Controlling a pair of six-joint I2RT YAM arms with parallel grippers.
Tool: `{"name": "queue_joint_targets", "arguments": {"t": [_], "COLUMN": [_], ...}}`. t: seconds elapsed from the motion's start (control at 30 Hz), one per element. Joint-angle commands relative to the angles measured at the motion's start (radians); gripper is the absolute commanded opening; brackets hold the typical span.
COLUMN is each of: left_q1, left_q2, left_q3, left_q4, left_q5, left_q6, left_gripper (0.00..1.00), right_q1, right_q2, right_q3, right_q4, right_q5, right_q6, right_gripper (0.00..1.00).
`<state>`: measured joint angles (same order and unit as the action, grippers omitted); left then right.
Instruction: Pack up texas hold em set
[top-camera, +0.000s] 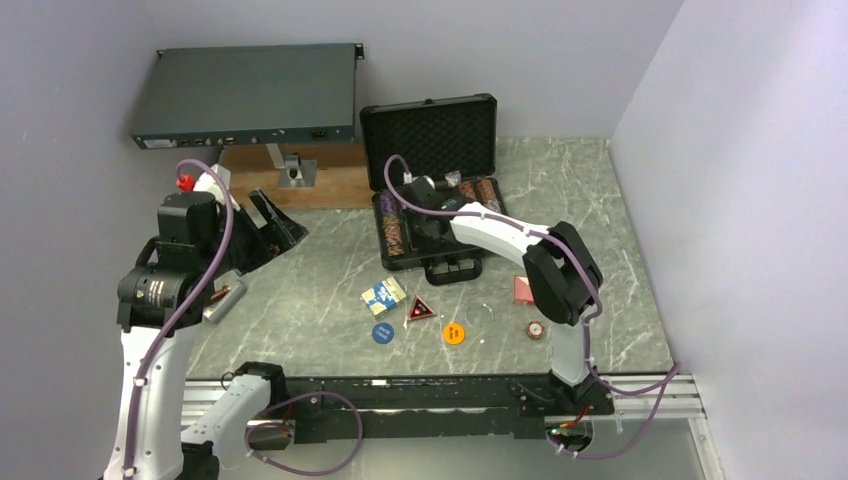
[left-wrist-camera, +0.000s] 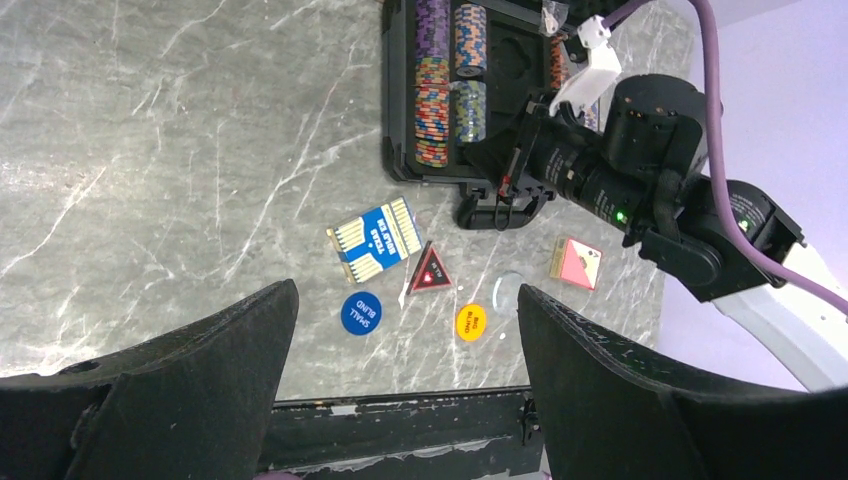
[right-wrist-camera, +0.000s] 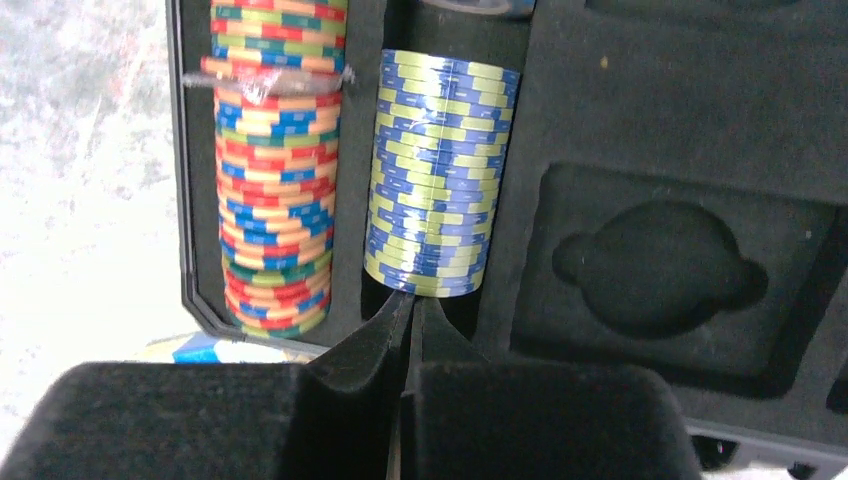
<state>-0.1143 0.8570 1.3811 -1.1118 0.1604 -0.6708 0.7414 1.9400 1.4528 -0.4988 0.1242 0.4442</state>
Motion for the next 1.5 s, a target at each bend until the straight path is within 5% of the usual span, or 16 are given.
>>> {"name": "queue_joint_targets", "arguments": {"t": [0.0, 0.37, 0.5, 0.6, 0.8, 1.17, 1.47], "left_q1": [0.004, 0.004, 0.004, 0.004, -0.002, -0.36, -0.576], "left_q2": [0.01, 0.036, 0.089, 0.102, 0.093, 0.178, 0.251], "left_q3": [0.033, 0.051, 0.069, 0.043, -0.038, -0.247, -0.392], "left_q4": [0.013, 0.012, -0.014, -0.016, -0.022, 0.017, 0.165], "left_q5": [-0.001, 0.006, 0.154, 0.205, 0.168, -0.062, -0.147], "left_q6": [-0.009, 0.008, 0.059, 0.074, 0.136, 0.098, 0.089], "left_gripper": [0.87, 0.88, 0.89, 0.99, 1.0, 0.9, 0.95], "right_q1": [-0.028, -0.064, -0.064, -0.063, -0.064, -0.065, -0.067], "right_q2": [0.059, 0.091, 0.011, -0.068, -0.253, -0.58, -0.77], "right_q3": [0.091, 0.179, 0.128, 0.089, 0.021, -0.093, -0.192], "right_q4": [0.025, 0.001, 0.023, 0.005, -0.058, -0.173, -0.265], "right_q5": [0.029, 0.012, -0.051, -0.065, 0.009, 0.152, 0.203], "right_q6": [-0.029, -0.064, -0.102, -0.116, -0.138, -0.136, -0.055], "right_gripper": [0.0, 0.0, 0.04, 0.15, 0.48, 0.74, 0.86]}}
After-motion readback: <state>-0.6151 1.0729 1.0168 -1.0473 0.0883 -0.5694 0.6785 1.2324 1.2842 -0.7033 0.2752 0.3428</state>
